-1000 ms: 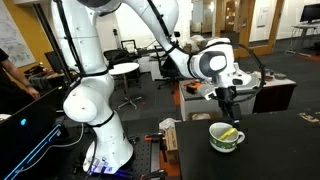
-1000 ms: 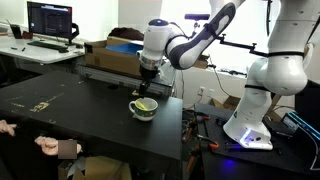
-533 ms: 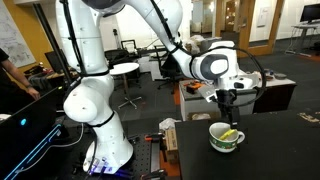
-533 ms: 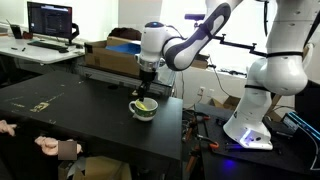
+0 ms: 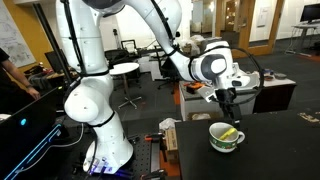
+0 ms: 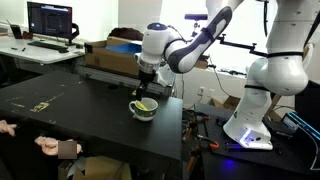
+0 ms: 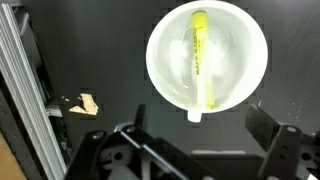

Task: Pick the marker from the cup and put it on the table

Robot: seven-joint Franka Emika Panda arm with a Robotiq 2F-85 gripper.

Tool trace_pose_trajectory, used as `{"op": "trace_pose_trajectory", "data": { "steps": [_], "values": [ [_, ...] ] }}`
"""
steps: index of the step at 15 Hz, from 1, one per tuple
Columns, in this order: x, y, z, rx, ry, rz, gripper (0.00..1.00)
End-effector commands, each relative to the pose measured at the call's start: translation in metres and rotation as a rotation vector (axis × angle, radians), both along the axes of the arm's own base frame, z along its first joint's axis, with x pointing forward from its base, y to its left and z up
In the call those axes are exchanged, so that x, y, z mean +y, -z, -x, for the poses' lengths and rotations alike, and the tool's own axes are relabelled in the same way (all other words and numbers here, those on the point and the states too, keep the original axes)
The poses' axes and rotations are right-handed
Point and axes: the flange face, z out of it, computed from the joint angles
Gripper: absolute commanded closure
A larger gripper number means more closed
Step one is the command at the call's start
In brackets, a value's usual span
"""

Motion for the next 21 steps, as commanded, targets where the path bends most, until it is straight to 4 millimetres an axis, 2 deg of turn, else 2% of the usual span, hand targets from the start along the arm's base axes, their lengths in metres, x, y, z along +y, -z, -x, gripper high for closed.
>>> {"op": "trace_pose_trajectory", "data": {
  "steps": [1,11,18,19,20,21],
  "values": [
    [0.002,0.001,0.006,-0.075,0.007,0.017,0.0],
    [-0.009,0.014,0.025,-0.129,0.004,-0.043,0.0],
    [-0.017,0.018,0.029,-0.121,0.019,-0.056,0.0],
    [-0.019,0.018,0.028,-0.12,0.021,-0.056,0.07],
    [-0.019,0.019,0.027,-0.119,0.021,-0.056,0.24],
    [-0.019,0.019,0.027,-0.118,0.019,-0.059,0.33]
  ]
}}
